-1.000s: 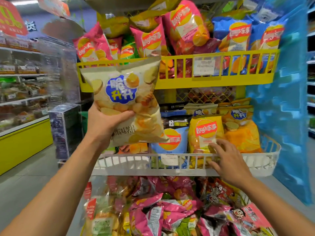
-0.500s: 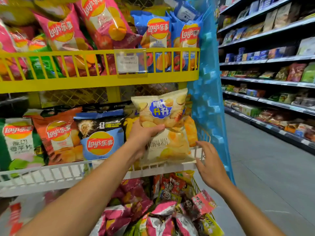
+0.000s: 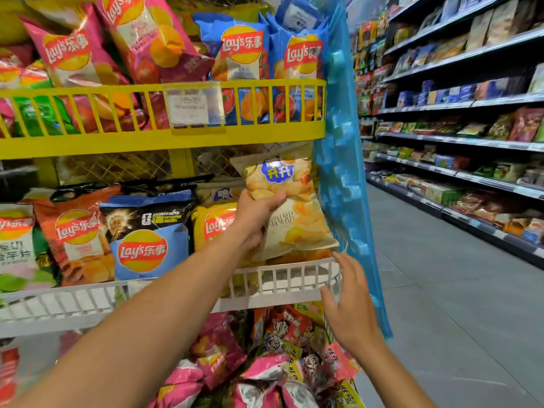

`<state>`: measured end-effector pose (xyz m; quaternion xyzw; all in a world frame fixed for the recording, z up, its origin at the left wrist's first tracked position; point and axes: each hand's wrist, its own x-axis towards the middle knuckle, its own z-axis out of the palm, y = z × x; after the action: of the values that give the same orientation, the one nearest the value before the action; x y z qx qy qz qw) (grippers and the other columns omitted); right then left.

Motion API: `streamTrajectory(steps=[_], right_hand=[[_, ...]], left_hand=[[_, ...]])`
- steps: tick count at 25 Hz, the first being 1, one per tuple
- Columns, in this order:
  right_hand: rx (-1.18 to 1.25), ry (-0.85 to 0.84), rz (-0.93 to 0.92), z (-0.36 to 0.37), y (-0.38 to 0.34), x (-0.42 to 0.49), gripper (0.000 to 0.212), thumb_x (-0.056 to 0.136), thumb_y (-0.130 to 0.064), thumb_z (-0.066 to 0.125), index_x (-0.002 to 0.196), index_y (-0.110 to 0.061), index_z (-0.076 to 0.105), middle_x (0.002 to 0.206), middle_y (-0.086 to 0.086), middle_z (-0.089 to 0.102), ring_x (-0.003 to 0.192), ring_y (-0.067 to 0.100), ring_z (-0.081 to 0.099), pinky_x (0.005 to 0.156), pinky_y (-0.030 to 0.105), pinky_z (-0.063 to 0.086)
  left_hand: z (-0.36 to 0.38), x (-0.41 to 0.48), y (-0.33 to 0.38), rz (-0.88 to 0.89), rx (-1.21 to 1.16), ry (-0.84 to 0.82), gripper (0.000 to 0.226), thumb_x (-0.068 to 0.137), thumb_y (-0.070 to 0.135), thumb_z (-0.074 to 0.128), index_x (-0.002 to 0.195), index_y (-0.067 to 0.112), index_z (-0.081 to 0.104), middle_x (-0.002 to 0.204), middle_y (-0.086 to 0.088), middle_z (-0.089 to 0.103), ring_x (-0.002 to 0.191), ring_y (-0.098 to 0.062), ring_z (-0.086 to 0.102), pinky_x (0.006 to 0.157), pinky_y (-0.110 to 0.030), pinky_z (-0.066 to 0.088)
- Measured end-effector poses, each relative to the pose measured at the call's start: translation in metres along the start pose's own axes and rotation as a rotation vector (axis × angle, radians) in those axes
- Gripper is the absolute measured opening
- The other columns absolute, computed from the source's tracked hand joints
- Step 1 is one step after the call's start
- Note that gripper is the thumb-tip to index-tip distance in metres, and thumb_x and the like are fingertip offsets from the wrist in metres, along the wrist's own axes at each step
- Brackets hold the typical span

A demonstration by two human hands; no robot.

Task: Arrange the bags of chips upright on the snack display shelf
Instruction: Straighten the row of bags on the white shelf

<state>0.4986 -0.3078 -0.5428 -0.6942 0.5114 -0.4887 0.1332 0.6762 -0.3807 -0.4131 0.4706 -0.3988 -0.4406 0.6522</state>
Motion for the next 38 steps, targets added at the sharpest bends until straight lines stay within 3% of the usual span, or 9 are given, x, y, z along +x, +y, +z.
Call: streamTrajectory(steps=[4,7,9,14,21,26,33,36,38], right_hand=[[-0.003,0.004,-0.018,-0.005,0.008,-0.006,0.055,0.091,-0.016,0.059,0.142,-0.019,0.038,0.145,-0.001,0.038,0.132,0.011,0.038,0.108,0.023,0.027],[-0.011,-0.003,-0.001,-0.006,0.009,-0.006,0.054,0.090,-0.015,0.060,0.141,-0.020,0.040,0.144,-0.001,0.040,0.131,0.013,0.040,0.108,0.028,0.032],[-0.012,-0.012,0.006,-0.006,0.007,-0.005,0.054,0.089,-0.014,0.061,0.139,-0.018,0.042,0.143,0.001,0.041,0.131,0.017,0.042,0.108,0.031,0.034],[0.020,-0.035,-0.045,0.000,-0.019,0.013,0.045,0.089,-0.012,0.062,0.132,-0.017,0.049,0.132,0.000,0.047,0.118,0.009,0.042,0.102,0.027,0.035],[0.212,-0.221,0.015,0.049,-0.093,0.069,0.044,0.090,-0.022,0.064,0.132,-0.014,0.056,0.119,0.000,0.064,0.102,0.010,0.058,0.086,0.028,0.050],[0.087,-0.232,0.220,0.095,-0.123,0.123,0.042,0.090,-0.041,0.057,0.113,-0.007,0.064,0.108,0.013,0.071,0.096,0.033,0.068,0.083,0.043,0.056],[0.356,-0.248,0.330,0.104,-0.119,0.139,0.027,0.093,-0.040,0.056,0.075,-0.020,0.059,0.098,0.008,0.073,0.089,0.024,0.067,0.076,0.037,0.055],[0.338,-0.127,0.241,0.108,-0.117,0.137,0.025,0.094,-0.036,0.055,0.086,-0.014,0.062,0.095,0.007,0.071,0.089,0.024,0.066,0.061,0.030,0.049],[0.279,-0.115,0.220,0.112,-0.118,0.134,0.032,0.095,-0.037,0.052,0.110,-0.010,0.062,0.106,0.009,0.070,0.099,0.028,0.065,0.068,0.032,0.051]], left_hand=[[0.009,0.004,-0.030,-0.024,0.272,-0.002,0.024,0.083,0.010,0.073,0.099,0.017,0.057,0.100,-0.009,0.067,0.082,-0.019,0.063,0.071,-0.036,0.054],[0.005,0.002,-0.043,-0.073,0.574,0.033,0.042,0.090,0.010,0.065,0.131,0.010,0.053,0.125,-0.009,0.062,0.108,-0.025,0.061,0.084,-0.036,0.050],[-0.003,-0.001,-0.045,-0.053,0.702,0.060,0.041,0.087,0.010,0.068,0.127,0.006,0.058,0.120,-0.009,0.066,0.110,-0.027,0.062,0.091,-0.036,0.052],[-0.029,-0.029,-0.019,0.301,0.770,0.007,0.038,0.086,0.007,0.069,0.124,0.011,0.067,0.121,0.000,0.070,0.112,-0.016,0.064,0.101,-0.036,0.050],[-0.126,-0.063,-0.030,0.825,1.287,0.105,0.012,0.085,0.010,0.065,0.090,0.005,0.076,0.093,-0.009,0.071,0.091,-0.029,0.064,0.076,-0.041,0.056],[-0.140,-0.080,-0.057,0.611,1.579,-0.116,0.057,0.091,0.054,0.037,0.125,0.017,0.065,0.134,-0.004,0.055,0.124,-0.024,0.050,0.095,-0.042,0.048],[-0.138,-0.078,-0.052,0.558,1.616,-0.151,0.055,0.094,0.056,0.038,0.132,0.022,0.059,0.140,-0.003,0.045,0.133,-0.021,0.036,0.100,-0.042,0.042],[-0.137,-0.077,-0.051,0.560,1.659,-0.181,0.056,0.095,0.056,0.037,0.137,0.023,0.053,0.135,-0.002,0.048,0.132,-0.020,0.035,0.099,-0.041,0.042],[-0.138,-0.078,-0.051,0.547,1.660,-0.213,0.056,0.096,0.054,0.039,0.142,0.022,0.048,0.140,-0.002,0.046,0.134,-0.021,0.036,0.103,-0.040,0.038]])
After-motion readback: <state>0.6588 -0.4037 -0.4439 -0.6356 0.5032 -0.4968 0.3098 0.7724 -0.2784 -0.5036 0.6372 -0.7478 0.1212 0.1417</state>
